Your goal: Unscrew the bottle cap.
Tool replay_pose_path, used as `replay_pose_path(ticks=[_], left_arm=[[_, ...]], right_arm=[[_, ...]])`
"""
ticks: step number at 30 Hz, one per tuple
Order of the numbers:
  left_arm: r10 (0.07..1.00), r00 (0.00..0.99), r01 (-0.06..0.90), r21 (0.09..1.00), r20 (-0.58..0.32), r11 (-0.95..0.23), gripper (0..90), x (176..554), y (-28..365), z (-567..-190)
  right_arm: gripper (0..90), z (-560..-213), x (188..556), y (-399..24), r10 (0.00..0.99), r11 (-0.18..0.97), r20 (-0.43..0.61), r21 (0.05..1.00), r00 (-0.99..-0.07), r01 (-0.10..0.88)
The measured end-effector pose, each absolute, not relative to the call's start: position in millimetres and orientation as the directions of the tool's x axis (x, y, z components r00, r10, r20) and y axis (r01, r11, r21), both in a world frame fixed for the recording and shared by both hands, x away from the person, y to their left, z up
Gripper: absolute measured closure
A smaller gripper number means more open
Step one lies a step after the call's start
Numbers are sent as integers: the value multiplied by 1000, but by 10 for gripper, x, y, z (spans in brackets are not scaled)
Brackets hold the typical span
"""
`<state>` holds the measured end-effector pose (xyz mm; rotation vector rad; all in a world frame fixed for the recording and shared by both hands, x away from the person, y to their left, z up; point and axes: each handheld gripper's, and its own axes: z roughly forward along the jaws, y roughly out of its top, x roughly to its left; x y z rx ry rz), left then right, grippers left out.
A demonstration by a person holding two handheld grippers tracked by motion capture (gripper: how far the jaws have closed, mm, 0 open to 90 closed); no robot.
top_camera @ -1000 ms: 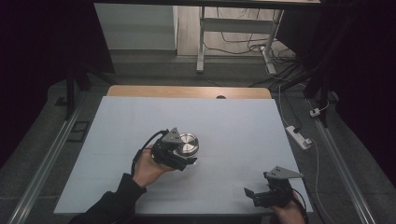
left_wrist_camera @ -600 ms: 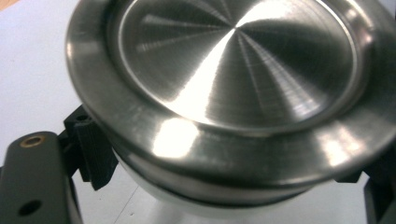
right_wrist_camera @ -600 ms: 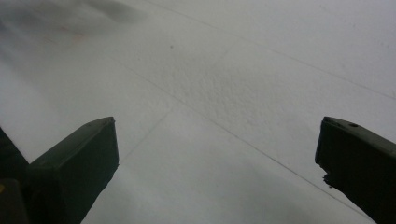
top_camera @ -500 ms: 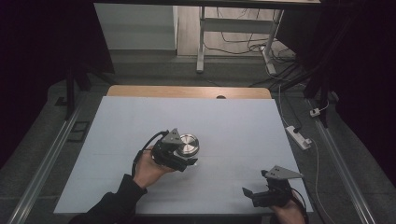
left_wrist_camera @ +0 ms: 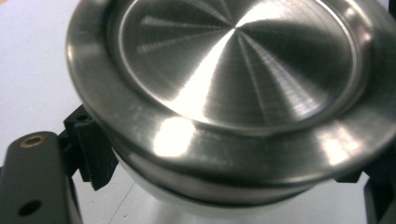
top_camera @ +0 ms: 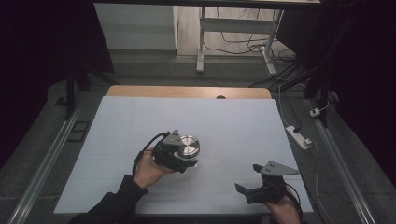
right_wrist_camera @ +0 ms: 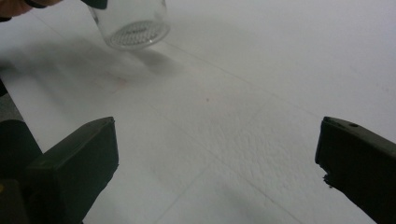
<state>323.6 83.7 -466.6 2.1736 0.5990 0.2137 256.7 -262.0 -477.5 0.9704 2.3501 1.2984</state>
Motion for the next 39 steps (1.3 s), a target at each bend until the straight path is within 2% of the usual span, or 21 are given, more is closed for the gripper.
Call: replay_pose_path(ticks=[14,21,33,39], left_arm=[[480,876,335,776,-47,-534,156,3224,836,-4669],[480,876,334,777,-48,-534,156,3218,829,-4676],[471,880,338,773,-58,-537,157,3220,817,-4675],[476,877,349,769,-66,-535,157,3214,802,-4673]], right_arm=[[0,-4571,2644,-2245,606,381,57,855,-793,352],[0,-4490,2751,-2054,567,385,85,852,-820,354],[0,-4377,2900,-1742,562,457,18,827,-827,329],[0,-4299,2982,-1600,556,448,31,830,-831,332]])
